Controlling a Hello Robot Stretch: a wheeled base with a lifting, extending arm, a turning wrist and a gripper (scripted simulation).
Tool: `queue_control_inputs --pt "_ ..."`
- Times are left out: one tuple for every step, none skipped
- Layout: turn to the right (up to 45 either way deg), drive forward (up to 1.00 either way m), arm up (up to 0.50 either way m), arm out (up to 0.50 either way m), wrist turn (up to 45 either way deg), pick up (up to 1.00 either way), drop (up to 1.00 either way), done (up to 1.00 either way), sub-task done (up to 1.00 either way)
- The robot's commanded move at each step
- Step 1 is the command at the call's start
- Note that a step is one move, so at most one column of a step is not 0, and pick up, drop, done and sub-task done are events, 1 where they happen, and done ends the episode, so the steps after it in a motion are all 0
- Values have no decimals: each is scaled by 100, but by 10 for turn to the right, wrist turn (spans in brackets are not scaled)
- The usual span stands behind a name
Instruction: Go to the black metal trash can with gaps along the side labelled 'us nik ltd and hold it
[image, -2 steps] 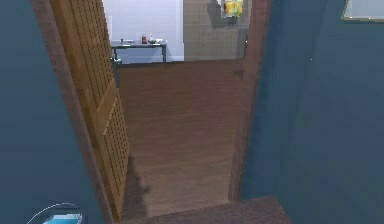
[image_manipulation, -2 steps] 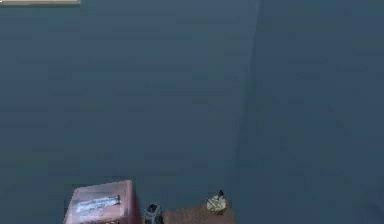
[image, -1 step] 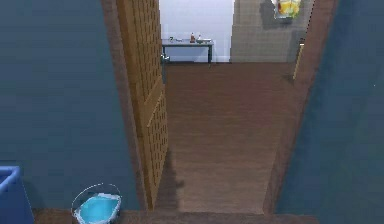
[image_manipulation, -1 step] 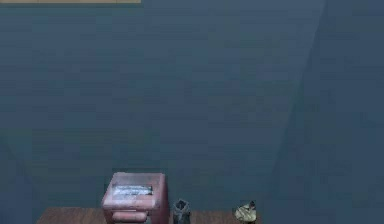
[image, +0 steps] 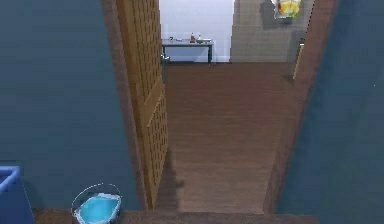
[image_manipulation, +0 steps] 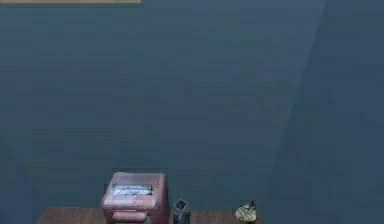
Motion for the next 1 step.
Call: queue_control_inputs --pt "0 0 0 46 0 0 0 0 0"
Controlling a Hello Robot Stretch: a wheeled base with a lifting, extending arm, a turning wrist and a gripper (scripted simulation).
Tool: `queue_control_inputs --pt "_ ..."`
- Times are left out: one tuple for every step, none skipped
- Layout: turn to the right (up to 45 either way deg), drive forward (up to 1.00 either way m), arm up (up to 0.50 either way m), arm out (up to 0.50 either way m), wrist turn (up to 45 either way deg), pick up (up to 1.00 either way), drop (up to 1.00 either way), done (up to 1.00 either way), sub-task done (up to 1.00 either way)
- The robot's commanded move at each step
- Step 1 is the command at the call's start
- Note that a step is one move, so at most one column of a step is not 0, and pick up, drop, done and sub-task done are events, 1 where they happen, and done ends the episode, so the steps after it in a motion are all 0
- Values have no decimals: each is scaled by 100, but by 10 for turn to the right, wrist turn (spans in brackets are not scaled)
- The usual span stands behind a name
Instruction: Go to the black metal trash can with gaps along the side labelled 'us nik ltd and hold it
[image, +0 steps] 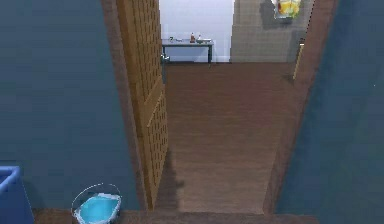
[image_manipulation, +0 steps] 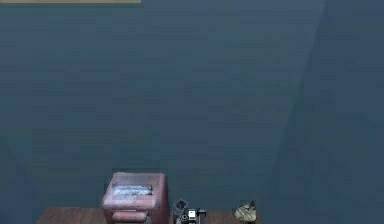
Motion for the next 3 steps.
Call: queue_control_inputs --pt "0 0 0 0 450 0 0 0 0" --pt "0 0 0 0 450 0 0 0 0" --pt "0 0 0 0 450 0 0 0 0"
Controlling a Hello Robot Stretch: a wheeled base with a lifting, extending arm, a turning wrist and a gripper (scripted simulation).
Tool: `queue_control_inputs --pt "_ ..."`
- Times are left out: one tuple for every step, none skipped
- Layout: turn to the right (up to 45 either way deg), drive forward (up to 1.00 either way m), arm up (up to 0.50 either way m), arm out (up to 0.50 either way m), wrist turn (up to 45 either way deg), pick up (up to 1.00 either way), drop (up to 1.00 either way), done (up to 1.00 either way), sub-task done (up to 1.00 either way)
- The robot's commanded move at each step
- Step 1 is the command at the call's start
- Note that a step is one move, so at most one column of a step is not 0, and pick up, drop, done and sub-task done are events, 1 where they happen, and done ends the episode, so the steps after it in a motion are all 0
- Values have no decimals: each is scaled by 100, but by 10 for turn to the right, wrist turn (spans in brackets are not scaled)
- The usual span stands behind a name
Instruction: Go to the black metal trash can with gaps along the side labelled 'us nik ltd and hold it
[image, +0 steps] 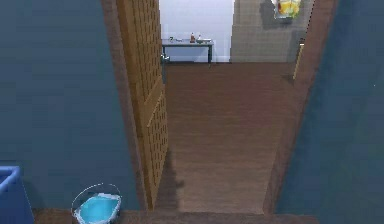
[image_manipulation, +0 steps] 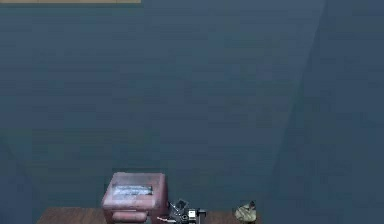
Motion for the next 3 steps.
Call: queue_control_inputs --pt "0 0 0 0 360 0 0 0 0" --pt "0 0 -30 0 0 0 0 0 0" --pt "0 0 0 0 0 100 0 0 0"
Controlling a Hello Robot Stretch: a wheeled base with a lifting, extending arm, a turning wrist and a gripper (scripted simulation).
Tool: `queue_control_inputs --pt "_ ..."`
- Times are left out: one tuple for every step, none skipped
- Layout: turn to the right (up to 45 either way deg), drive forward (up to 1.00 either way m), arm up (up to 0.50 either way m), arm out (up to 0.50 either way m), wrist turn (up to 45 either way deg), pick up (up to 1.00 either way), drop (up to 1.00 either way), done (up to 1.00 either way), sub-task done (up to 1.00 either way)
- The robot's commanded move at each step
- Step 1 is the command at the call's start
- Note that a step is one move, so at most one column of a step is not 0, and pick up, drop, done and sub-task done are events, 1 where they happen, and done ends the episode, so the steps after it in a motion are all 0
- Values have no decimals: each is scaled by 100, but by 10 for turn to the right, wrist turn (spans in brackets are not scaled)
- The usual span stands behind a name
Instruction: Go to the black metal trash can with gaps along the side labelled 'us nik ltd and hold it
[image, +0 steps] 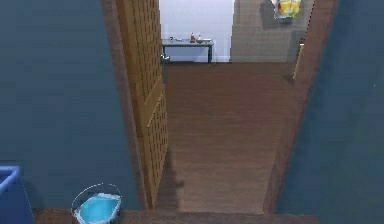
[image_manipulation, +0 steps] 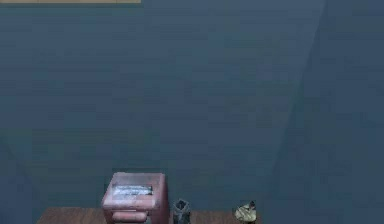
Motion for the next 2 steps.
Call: queue_control_inputs --pt "0 0 10 0 0 0 0 0 0" --pt "0 0 0 0 0 0 0 100 0"
